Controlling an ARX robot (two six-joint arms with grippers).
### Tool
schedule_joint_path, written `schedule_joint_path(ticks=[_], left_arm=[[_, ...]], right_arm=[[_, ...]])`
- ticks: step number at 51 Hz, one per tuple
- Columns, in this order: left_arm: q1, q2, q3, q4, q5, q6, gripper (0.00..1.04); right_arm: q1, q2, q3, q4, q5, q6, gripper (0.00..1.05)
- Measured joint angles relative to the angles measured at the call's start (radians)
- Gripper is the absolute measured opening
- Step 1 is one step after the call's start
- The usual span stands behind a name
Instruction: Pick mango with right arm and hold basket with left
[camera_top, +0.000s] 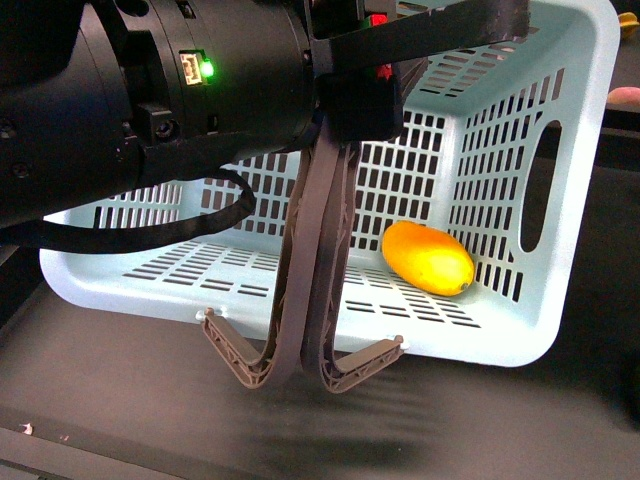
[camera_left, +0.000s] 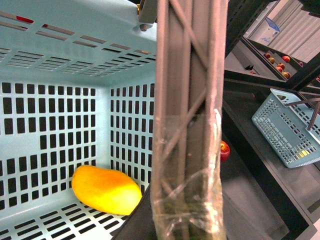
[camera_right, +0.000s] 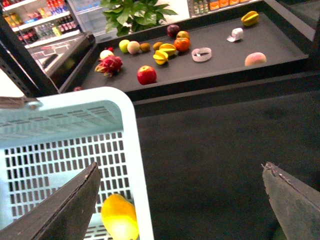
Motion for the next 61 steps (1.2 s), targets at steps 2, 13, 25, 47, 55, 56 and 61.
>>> schedule_joint_path(ticks=[2,13,25,47,55,56,61], left_arm=[[0.000,0.000,0.000,0.000,-0.001,0.000,0.09],[0.000,0.000,0.000,0.000,-0.002,0.002,0.09],[0.000,0.000,0.000,0.000,0.000,0.000,0.09],[0.000,0.000,0.000,0.000,-0.002,0.002,0.09],[0.000,0.000,0.000,0.000,-0.001,0.001,0.09],[0.000,0.000,0.000,0.000,-0.001,0.002,0.09],[0.000,0.000,0.000,0.000,-0.001,0.000,0.09]], right_arm=[[0.002,-0.035,-0.021,-0.012,0.003,-0.003,0.97],[0.002,-0.051,-0.024,-0.013,0.006,-0.005,0.97],[-0.024,-0.050,-0.101,0.206,-0.109,-0.151,0.81],[-0.154,-0.291,-0.206,0.127,-0.241,-0.301,0.02],[-0.155,-0.362,-0.232,0.085,-0.241,-0.302,0.02],[-0.155,-0.374,-0.232,0.076,-0.241,-0.302,0.02],[-0.155,-0.418,-0.232,0.035,-0.241,-0.302,0.02]])
